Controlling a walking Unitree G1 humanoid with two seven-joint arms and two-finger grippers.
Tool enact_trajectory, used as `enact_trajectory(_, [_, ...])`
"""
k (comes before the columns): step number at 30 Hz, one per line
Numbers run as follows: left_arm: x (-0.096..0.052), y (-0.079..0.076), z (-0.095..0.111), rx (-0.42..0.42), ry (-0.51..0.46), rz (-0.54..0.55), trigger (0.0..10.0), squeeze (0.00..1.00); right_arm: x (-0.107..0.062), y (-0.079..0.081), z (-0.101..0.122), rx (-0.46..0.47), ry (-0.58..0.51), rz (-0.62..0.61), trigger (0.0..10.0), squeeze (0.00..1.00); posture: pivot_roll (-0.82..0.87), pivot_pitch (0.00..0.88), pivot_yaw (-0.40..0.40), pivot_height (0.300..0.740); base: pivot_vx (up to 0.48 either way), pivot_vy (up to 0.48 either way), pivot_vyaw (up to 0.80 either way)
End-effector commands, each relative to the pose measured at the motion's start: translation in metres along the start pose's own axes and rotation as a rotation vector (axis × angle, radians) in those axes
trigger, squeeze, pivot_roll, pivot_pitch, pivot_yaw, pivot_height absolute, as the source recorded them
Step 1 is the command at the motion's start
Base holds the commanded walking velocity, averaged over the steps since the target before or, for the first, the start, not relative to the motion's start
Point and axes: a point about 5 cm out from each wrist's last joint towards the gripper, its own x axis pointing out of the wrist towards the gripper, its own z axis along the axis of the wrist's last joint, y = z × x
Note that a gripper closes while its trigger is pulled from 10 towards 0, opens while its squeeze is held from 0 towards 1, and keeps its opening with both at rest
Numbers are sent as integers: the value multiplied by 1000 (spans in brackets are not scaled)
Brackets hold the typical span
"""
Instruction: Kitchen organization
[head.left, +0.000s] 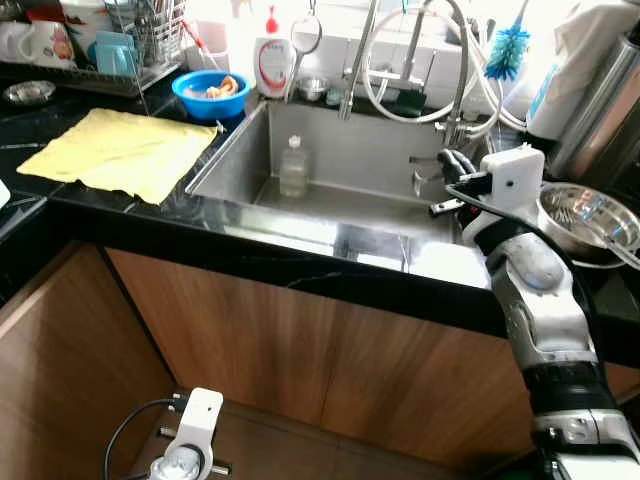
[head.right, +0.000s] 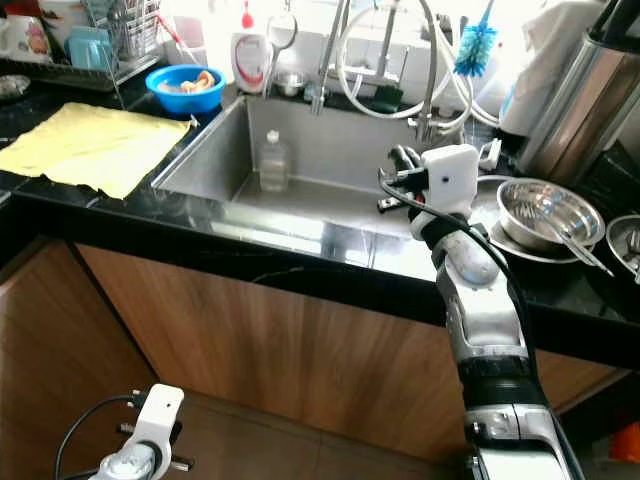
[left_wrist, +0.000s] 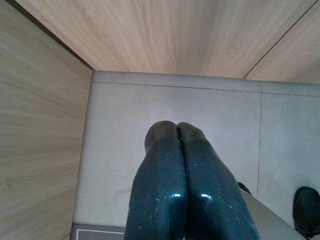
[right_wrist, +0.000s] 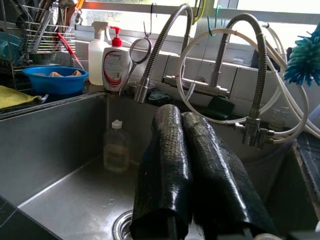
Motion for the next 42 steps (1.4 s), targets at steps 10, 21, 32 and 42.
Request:
enact_trajectory(10, [-1, 1, -4, 12, 15, 3, 10000, 0, 23, -10, -23, 142, 95, -12, 10000, 0, 17, 0, -40, 740, 0, 0, 0])
enact_trajectory(21, [-2, 3, -5, 16, 16, 6, 10000, 0, 21, -13, -41, 150, 182, -39, 10000, 1000, 28, 0, -38, 740, 0, 0, 0])
enact_trajectory(32, [-2, 3, -5, 27, 16, 0, 10000, 0, 25, -12, -34, 84, 132, -49, 10000, 0, 25, 0, -31, 740, 0, 0, 0])
enact_trajectory(42, [-3, 3, -8, 35, 14, 0, 10000, 0, -10, 6, -8, -17, -176, -172, 10000, 0, 16, 0, -32, 740, 0, 0, 0])
